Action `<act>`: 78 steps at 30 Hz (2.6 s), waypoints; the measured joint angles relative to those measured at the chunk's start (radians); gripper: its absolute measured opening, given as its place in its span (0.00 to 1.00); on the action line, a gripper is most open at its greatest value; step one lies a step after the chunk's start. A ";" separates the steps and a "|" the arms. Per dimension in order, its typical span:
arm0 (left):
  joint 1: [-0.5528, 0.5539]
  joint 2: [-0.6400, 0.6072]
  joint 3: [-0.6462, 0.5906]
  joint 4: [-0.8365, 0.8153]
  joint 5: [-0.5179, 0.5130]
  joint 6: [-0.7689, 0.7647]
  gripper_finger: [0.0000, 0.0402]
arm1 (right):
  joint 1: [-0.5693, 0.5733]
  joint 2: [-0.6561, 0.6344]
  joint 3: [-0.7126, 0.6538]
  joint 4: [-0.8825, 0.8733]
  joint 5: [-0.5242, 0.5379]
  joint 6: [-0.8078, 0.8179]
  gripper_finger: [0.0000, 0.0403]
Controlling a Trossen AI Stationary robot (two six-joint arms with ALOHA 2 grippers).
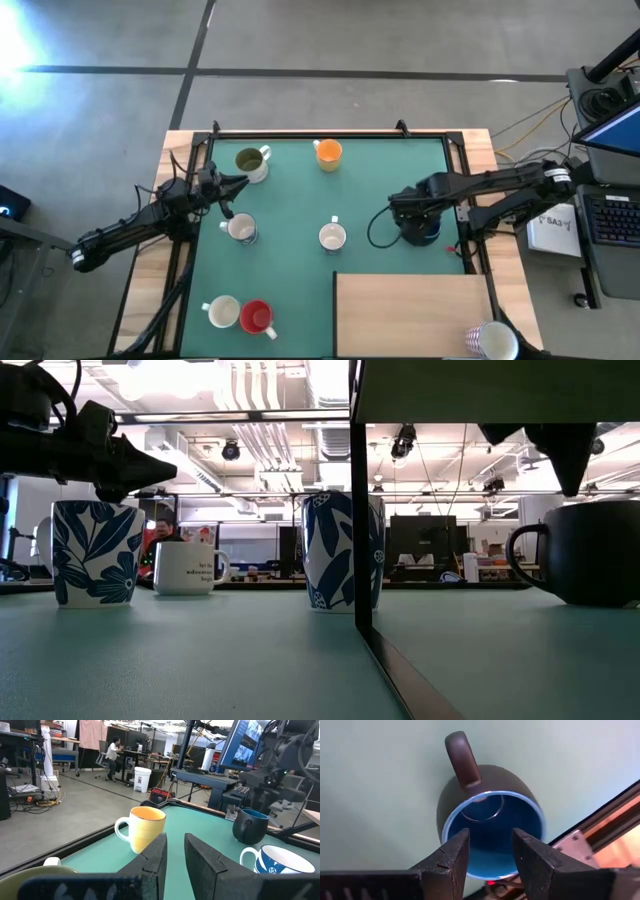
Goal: Place coffee mugs
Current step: Put the black mug on the shelf
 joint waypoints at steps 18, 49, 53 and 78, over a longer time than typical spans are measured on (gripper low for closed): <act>0.000 0.000 0.000 0.000 0.000 0.000 0.12 | -0.144 0.003 -0.055 0.028 0.083 -0.369 0.34; 0.000 0.000 0.000 0.000 0.000 0.000 0.12 | -0.190 0.001 -0.030 -0.041 -0.004 -0.493 0.03; 0.000 0.000 0.000 0.000 0.000 0.000 0.12 | -0.190 0.001 0.111 -0.158 -0.005 -0.455 0.03; 0.000 0.000 0.000 0.000 0.000 0.000 0.12 | 0.284 0.009 0.472 -0.162 -0.294 0.396 0.03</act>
